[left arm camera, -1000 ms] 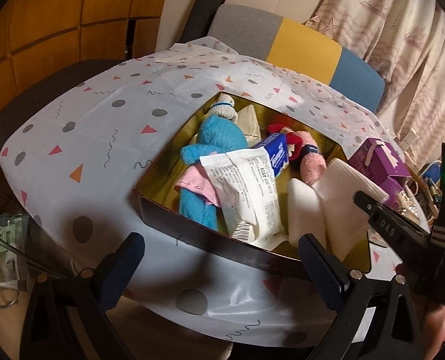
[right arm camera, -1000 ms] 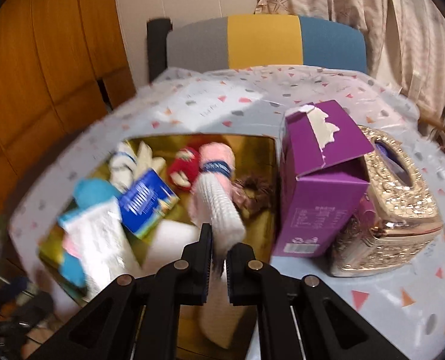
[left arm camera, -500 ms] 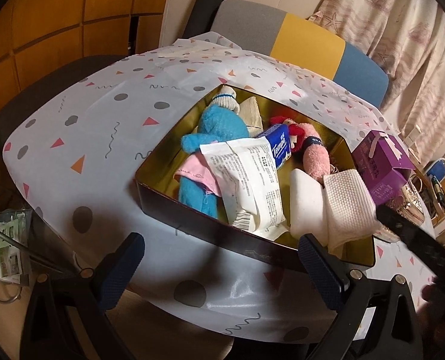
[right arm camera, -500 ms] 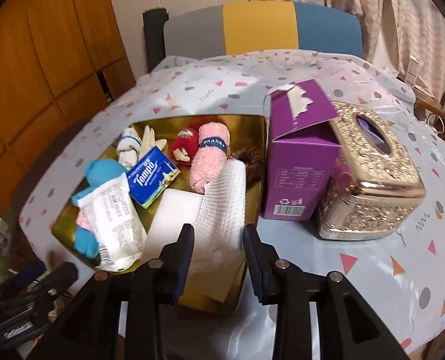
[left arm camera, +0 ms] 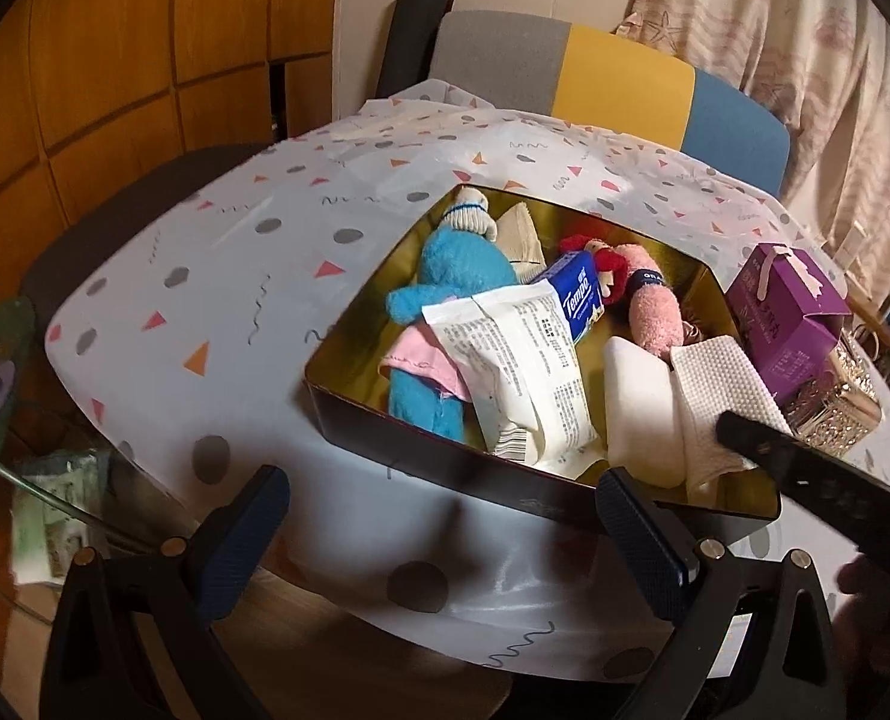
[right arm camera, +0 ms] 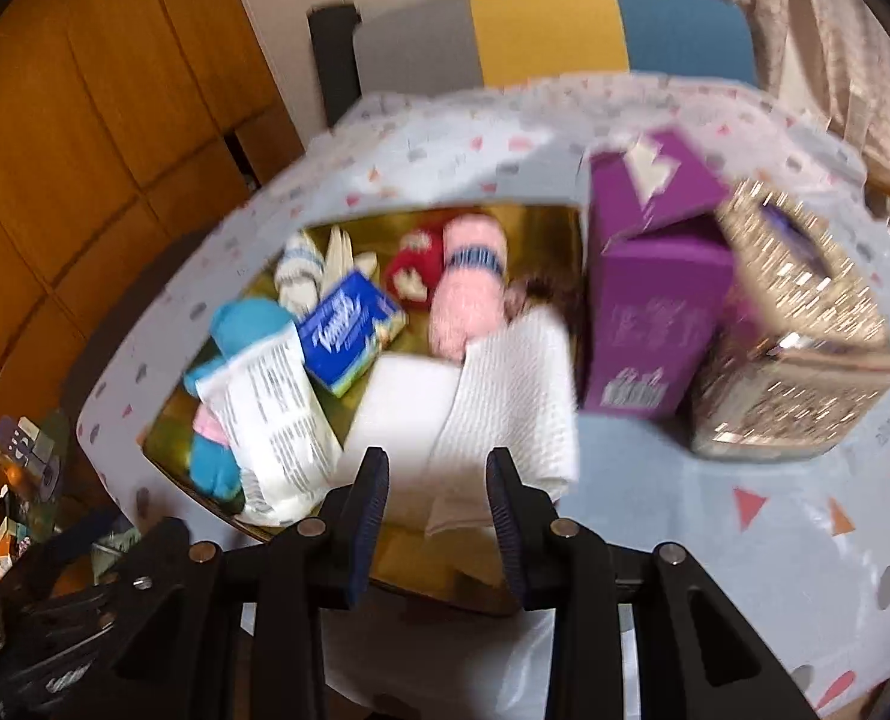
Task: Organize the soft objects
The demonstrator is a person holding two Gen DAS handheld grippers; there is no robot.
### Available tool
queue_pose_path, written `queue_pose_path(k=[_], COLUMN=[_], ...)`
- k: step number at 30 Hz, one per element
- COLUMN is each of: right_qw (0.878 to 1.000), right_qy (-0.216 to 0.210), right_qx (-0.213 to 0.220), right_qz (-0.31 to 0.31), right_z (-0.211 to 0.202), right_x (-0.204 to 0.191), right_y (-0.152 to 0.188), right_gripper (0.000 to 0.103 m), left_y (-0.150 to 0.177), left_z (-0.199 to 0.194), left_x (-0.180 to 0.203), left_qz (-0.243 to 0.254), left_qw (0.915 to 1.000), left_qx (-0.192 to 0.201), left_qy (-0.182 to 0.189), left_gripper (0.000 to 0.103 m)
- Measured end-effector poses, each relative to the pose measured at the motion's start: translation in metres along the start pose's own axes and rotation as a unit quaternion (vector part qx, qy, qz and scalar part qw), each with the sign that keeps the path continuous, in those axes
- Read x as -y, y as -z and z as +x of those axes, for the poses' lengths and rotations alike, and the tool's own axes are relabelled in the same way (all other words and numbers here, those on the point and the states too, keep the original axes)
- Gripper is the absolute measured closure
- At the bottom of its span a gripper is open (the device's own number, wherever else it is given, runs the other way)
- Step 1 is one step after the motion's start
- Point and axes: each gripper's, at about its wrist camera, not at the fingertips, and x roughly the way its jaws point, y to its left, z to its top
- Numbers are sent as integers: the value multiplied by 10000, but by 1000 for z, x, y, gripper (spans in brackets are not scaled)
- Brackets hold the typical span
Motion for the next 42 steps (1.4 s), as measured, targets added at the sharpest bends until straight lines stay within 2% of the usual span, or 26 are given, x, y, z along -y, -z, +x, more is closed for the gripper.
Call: queue_pose_path(k=[3, 7, 9, 12, 16, 20, 24, 28, 37, 42], right_qw=[9993, 9984, 9983, 9977, 9959, 9894, 9846, 9833, 9835, 9817], right_qy=[-331, -481, -351, 51, 382, 836, 1205, 1346, 1317, 1454], right_qx=[-148, 207, 417, 645, 808, 1167, 1262, 1226, 1235, 1223], right_qz=[105, 213, 217, 177, 152, 205, 112, 50, -72, -162], right_z=[9, -18, -37, -63, -88, -110, -119, -123, -130, -129], right_x=[-1, -2, -2, -2, -2, 0, -2, -6, -23, -29], right_y=[3, 9, 11, 15, 22, 33, 40, 48, 57, 58], right_gripper=[69, 69, 69, 62, 62, 62, 61, 60, 60, 60], left_y=[-2, -6, -7, -10, -15, -16, -11, -7, -3, -2], left_z=[-6, -10, -14, -25, -41, -54, -64, -76, -100, -110], left_x=[3, 10, 14, 18, 19, 21, 23, 24, 20, 20], left_qz=[123, 215, 217, 203, 113, 166, 218, 297, 368, 413], left_qw=[9999, 9997, 9996, 9997, 9997, 9992, 9990, 9986, 9982, 9974], left_qx=[53, -125, -146, -101, -1, 60, 32, 122, 299, 430], left_qy=[-52, -35, -94, -136, -214, -350, -378, -412, -367, -394], left_gripper=[0, 0, 0, 0, 0, 0, 0, 0, 0, 0])
